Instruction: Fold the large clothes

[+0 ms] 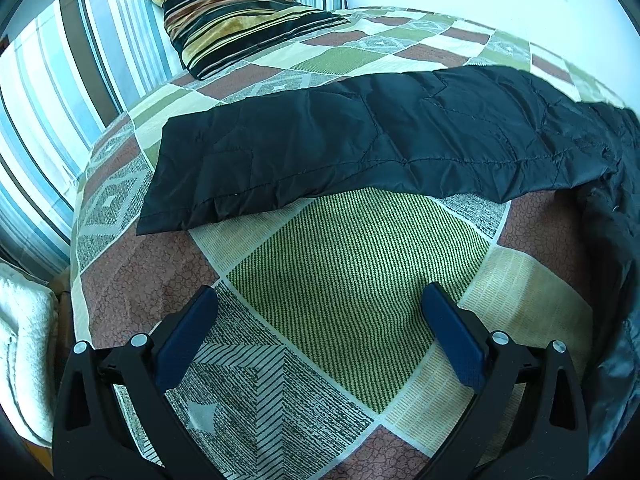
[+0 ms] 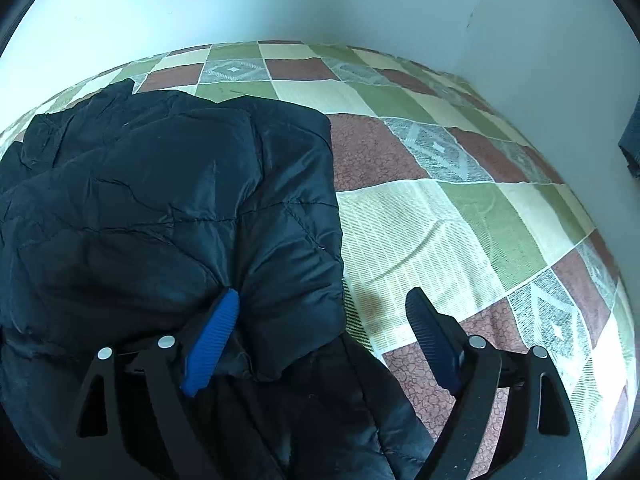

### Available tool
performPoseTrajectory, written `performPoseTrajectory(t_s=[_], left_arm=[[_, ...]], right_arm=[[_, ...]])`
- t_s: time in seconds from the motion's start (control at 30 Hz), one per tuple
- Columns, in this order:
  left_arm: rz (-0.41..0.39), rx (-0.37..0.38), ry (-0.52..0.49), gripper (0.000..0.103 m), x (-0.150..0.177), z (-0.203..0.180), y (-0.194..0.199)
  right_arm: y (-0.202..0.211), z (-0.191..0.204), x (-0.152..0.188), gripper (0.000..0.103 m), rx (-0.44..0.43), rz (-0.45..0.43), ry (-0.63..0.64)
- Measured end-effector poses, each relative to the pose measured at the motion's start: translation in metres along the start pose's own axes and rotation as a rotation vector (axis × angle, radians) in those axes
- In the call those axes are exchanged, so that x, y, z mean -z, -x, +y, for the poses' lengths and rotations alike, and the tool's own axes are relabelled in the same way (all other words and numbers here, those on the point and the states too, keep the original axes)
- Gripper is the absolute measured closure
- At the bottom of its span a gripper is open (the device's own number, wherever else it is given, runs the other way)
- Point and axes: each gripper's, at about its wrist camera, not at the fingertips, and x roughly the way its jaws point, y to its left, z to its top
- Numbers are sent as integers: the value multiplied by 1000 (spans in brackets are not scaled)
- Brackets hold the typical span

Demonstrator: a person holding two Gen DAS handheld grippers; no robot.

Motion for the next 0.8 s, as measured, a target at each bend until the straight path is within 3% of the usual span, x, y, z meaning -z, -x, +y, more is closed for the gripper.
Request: performPoseTrajectory(t_s=[0.1,0.3,0.47,0.53,0.7,0.8], left_arm=[[-11,27,23,2,1,13,9],[-75,66,195,2,-7,78,25],[15,194,319,2,-25,125,-12],[44,242,338,2,-31,132,-29],[24,327,286,2,-53,131,-48],[28,347,294,11,-62,134,-55]], right_arm=[[3,3,2,17,25,-11,12],[6,8,3,16,71,-33,40],[9,10,4,15,67,-33,33],[8,10,4,15,68,-33,34],[8,10,3,15,68,-34,35],[8,8,3,15,70,-34,36]])
